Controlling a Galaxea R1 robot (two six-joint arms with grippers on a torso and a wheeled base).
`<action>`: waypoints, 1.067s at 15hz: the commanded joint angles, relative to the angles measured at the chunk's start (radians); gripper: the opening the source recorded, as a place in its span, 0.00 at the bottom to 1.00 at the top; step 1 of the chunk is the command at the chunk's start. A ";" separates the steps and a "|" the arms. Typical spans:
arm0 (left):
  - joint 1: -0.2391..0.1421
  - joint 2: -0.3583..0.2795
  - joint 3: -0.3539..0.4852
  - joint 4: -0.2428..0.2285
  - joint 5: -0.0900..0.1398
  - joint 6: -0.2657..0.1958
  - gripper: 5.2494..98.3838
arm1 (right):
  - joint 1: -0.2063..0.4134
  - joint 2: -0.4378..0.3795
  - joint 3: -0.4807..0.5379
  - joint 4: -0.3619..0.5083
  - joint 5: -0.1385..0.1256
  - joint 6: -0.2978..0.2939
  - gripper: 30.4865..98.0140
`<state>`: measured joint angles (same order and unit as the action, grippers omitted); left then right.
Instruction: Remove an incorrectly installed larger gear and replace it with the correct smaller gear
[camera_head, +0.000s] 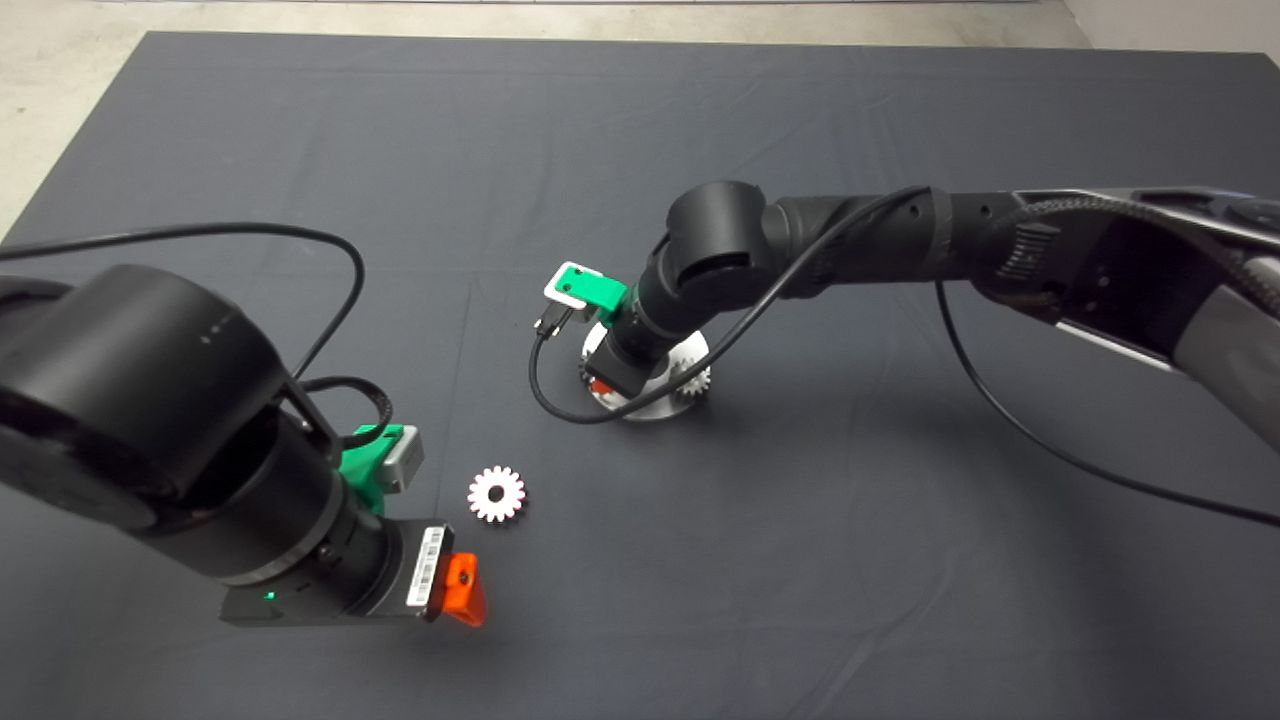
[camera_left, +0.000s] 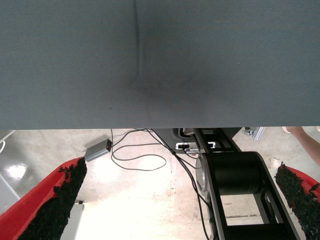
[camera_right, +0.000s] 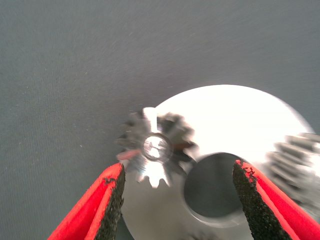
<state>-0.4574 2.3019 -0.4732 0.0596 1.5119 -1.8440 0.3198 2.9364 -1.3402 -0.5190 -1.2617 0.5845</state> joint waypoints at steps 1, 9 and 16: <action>-0.007 -0.002 0.006 0.000 0.005 -0.006 0.99 | 0.112 -0.094 0.095 0.206 0.005 0.012 0.40; -0.009 0.001 0.015 0.000 -0.004 -0.004 0.99 | 0.292 -0.504 0.330 0.738 -0.005 0.052 0.55; -0.007 0.003 0.084 0.001 -0.033 0.001 0.99 | 0.312 -0.839 0.817 0.742 -0.342 0.474 0.67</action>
<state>-0.4574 2.3217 -0.4430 0.0600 1.4745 -1.8438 0.5806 2.3242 -0.8687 0.1732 -1.4198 0.7921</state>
